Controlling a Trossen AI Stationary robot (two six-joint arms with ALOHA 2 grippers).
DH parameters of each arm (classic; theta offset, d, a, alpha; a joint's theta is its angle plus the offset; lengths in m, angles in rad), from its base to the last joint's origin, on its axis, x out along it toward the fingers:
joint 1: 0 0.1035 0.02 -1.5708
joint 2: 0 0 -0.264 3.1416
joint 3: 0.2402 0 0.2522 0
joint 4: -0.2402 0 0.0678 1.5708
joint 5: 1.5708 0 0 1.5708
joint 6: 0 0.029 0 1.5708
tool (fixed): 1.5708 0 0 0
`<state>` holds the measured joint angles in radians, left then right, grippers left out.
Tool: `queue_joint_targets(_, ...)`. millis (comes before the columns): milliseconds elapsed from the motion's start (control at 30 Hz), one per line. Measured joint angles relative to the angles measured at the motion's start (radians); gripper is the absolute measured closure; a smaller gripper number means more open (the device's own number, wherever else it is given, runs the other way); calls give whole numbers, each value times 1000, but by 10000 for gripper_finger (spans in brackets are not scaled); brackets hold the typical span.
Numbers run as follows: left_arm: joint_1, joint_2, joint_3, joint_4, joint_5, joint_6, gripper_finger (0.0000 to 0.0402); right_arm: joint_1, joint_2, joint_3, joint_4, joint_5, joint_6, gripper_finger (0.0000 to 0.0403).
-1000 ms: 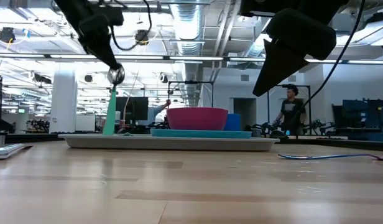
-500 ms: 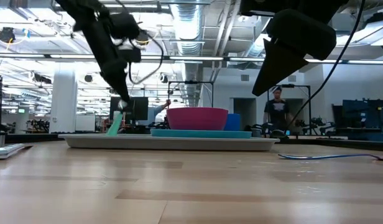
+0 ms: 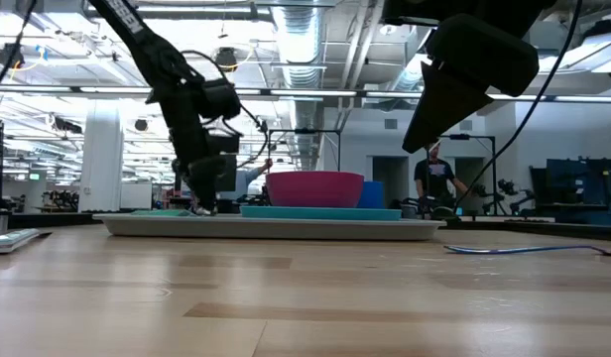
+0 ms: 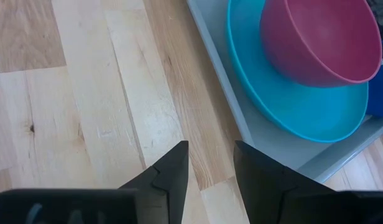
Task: Set up tray
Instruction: Put the green spoon on the blue napkin, then adjust the blue napkin
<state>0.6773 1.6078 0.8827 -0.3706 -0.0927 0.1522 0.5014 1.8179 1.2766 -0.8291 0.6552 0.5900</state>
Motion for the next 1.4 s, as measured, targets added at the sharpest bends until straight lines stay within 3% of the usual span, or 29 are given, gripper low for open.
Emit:
queue_joint_targets(633,3,-25,58,-13,-97,-112,398,0,0,0,-3,-2,1,282)
queue_joint_targets(1133,3,-25,58,-59,-140,-112,341,0,0,0,-3,-2,1,282)
queue_joint_targets(1300,-11,-24,58,-133,-46,-115,331,0,0,0,-3,-2,1,282)
queue_joint_targets(1400,-30,-24,58,-168,-44,-116,331,0,0,0,-3,-2,1,282)
